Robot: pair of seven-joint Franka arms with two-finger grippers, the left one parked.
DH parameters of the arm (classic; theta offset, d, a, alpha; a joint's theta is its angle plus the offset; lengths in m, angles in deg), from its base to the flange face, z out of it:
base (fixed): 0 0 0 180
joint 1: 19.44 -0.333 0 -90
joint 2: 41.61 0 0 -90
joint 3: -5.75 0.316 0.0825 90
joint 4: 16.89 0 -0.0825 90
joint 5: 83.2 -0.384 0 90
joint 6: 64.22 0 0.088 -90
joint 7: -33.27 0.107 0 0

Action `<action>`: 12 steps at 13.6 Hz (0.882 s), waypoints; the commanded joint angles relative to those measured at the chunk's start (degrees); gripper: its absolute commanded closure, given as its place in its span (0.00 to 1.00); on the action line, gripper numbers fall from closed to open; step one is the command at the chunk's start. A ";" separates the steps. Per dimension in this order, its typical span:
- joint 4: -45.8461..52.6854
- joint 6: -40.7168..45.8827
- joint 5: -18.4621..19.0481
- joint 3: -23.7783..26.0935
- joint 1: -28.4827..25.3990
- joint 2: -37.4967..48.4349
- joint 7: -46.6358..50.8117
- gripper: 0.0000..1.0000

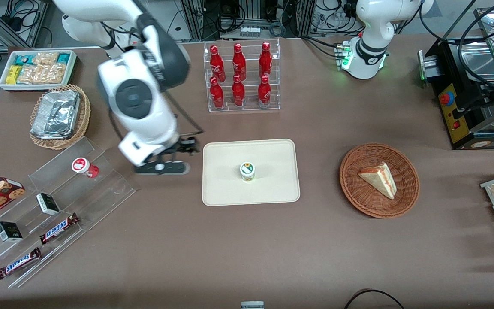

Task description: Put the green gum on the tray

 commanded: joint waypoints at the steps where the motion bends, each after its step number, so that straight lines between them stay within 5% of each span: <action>1: -5.53 0.18 -2.02 1.46 9.08 5.69 -7.93 0.00; 12: -11.25 4.74 -1.32 5.95 27.47 17.30 -20.19 0.00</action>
